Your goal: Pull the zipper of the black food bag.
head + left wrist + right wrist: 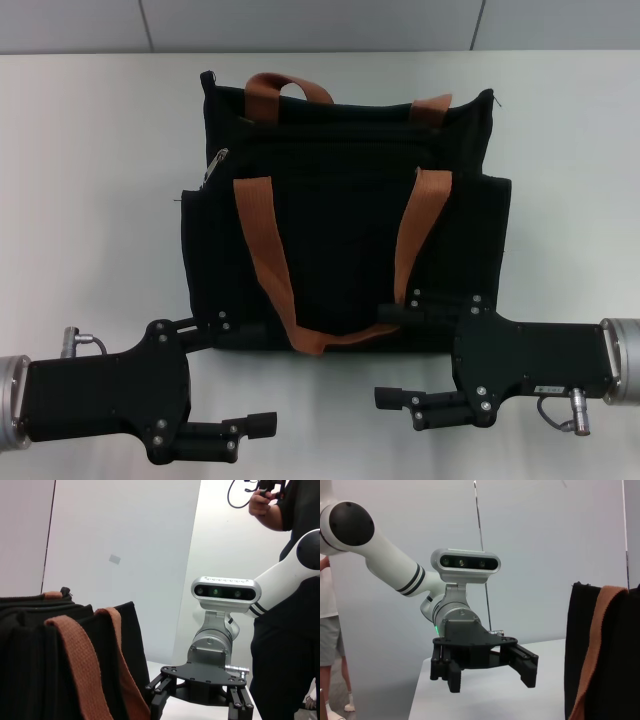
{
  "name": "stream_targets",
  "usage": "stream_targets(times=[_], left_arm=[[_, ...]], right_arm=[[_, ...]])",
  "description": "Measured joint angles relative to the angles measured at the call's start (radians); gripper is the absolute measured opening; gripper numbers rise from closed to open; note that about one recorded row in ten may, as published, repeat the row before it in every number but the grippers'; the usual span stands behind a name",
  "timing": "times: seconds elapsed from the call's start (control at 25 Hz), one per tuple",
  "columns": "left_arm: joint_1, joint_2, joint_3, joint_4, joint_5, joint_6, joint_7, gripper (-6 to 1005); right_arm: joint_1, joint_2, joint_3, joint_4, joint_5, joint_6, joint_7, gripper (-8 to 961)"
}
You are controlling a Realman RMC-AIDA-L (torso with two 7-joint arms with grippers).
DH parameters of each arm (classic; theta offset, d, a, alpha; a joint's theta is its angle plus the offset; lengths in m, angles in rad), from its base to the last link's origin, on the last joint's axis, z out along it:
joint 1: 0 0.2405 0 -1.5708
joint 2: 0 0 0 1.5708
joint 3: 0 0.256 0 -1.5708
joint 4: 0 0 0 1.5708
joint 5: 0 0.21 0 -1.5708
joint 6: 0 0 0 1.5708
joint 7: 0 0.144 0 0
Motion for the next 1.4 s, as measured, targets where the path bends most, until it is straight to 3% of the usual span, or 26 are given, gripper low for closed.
stream_targets(times=[0.76,0.92,1.16,1.24,1.4], left_arm=[[-0.001,0.002,-0.022,0.001,-0.016,0.033,0.003,815],[0.003,0.003,-0.058,0.001,-0.094,0.087,0.033,812],[0.036,0.010,-0.070,-0.001,-0.369,0.099,0.043,807],[0.045,0.019,-0.075,0.002,-0.438,0.085,0.043,805],[0.029,0.069,-0.090,0.007,-0.465,-0.008,0.034,801]], right_arm=[[-0.001,0.000,0.000,0.000,0.000,-0.001,-0.001,815],[-0.002,0.000,0.000,0.000,0.000,-0.002,-0.002,814],[-0.004,0.000,0.000,0.000,0.000,-0.001,-0.006,814],[-0.005,0.000,0.001,0.000,0.000,-0.001,-0.008,814],[-0.007,0.000,0.002,0.000,0.000,-0.001,-0.010,814]])
